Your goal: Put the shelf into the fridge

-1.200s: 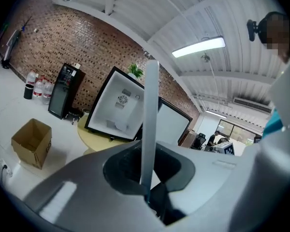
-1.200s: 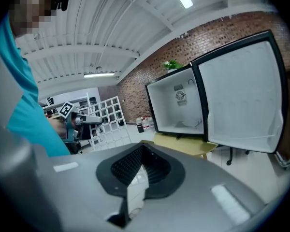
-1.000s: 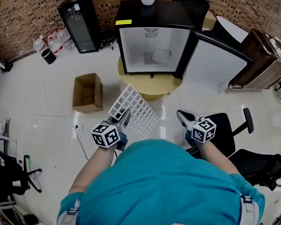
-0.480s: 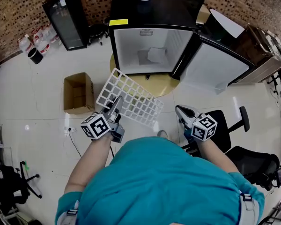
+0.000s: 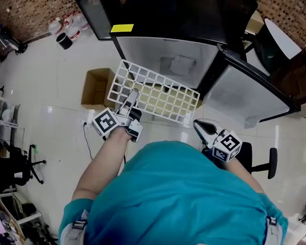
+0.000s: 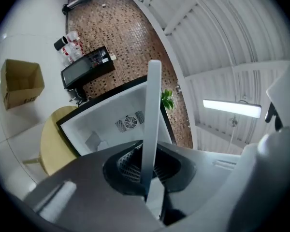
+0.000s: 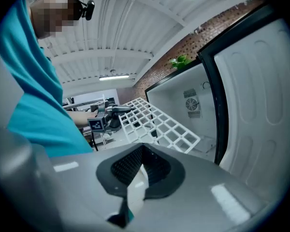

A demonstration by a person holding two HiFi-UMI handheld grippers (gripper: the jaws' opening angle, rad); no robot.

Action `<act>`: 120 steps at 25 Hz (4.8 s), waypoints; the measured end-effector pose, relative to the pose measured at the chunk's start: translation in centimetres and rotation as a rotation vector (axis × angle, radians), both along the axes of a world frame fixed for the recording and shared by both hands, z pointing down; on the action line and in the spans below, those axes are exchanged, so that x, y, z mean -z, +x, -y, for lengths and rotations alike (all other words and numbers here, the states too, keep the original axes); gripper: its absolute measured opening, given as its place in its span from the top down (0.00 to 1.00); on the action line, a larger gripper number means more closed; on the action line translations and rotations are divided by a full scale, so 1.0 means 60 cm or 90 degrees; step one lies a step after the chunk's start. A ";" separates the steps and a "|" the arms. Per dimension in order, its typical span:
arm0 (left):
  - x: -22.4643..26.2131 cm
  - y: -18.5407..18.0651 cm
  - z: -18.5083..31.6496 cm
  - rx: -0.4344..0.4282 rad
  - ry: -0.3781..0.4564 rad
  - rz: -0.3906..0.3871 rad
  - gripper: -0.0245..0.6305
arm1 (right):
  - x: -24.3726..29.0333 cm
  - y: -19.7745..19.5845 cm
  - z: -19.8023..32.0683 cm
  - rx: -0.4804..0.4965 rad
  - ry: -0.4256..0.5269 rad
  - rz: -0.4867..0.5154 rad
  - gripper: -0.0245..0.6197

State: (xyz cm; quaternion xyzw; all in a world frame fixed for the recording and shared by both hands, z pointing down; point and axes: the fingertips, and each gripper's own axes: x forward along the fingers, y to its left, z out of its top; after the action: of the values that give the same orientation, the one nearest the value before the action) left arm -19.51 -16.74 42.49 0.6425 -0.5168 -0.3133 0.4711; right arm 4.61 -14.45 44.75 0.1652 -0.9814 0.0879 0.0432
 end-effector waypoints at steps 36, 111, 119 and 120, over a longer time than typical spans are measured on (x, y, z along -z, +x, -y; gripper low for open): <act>-0.252 -0.100 0.467 0.006 0.156 -0.295 0.92 | -0.282 -0.193 0.331 -0.081 -0.034 0.063 0.96; -0.246 -0.016 0.608 0.021 0.080 -0.255 0.93 | -0.296 -0.148 0.343 -0.093 -0.061 0.075 0.96; -0.233 -0.020 0.651 0.026 0.079 -0.223 0.92 | -0.300 -0.147 0.343 -0.097 -0.064 0.072 0.96; -0.233 -0.020 0.656 0.029 0.076 -0.226 0.92 | -0.301 -0.146 0.344 -0.098 -0.064 0.073 0.96</act>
State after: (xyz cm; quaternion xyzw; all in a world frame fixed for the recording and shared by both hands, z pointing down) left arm -20.71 -56.11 56.46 0.5924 -0.4203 -0.4625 0.5085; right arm -4.14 -35.08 62.78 0.2327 -0.9610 0.1491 -0.0116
